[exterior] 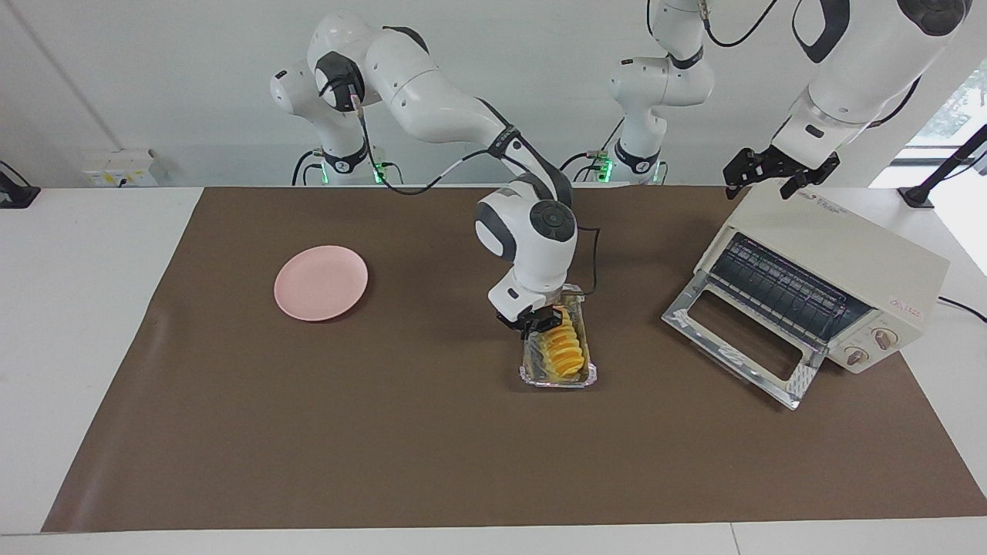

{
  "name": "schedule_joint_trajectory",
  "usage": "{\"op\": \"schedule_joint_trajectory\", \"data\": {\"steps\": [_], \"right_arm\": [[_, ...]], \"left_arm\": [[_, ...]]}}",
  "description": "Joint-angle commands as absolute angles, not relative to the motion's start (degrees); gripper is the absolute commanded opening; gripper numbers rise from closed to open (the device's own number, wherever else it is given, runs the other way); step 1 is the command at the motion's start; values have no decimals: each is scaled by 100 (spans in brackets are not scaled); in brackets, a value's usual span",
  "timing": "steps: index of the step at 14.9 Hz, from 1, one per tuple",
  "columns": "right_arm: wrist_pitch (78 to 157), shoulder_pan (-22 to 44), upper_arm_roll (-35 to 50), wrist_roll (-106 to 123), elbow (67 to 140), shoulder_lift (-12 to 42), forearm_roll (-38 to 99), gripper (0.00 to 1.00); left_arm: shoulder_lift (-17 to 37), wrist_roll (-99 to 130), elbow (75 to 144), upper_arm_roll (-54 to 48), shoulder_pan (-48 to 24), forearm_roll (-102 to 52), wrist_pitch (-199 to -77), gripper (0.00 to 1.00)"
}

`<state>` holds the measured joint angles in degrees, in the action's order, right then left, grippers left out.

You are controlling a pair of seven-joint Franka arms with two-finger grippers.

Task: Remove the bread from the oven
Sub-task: 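Carry the foil tray with the right gripper and set it beyond the plate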

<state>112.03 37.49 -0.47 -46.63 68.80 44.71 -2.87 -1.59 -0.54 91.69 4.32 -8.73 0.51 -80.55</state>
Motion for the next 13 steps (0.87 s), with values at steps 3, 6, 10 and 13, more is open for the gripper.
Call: {"op": "schedule_joint_trajectory", "data": {"steps": [3, 6, 10, 13], "right_arm": [[10644, 3289, 35, -4150, 6759, 4114, -37, 0], [10215, 2700, 44, -3509, 6540, 3964, 202, 0], [9993, 2076, -9, -2657, 6363, 3973, 185, 0], [10046, 1435, -26, -1629, 6363, 3990, 176, 0]], "left_arm": [[-290, -70, 9281, 404, -817, -18, -8130, 100], [-290, -70, 9281, 404, -817, -18, -8130, 100], [-281, -70, 9281, 404, -817, -18, -8130, 100], [-290, -70, 9281, 404, -817, -18, -8130, 100]]}}
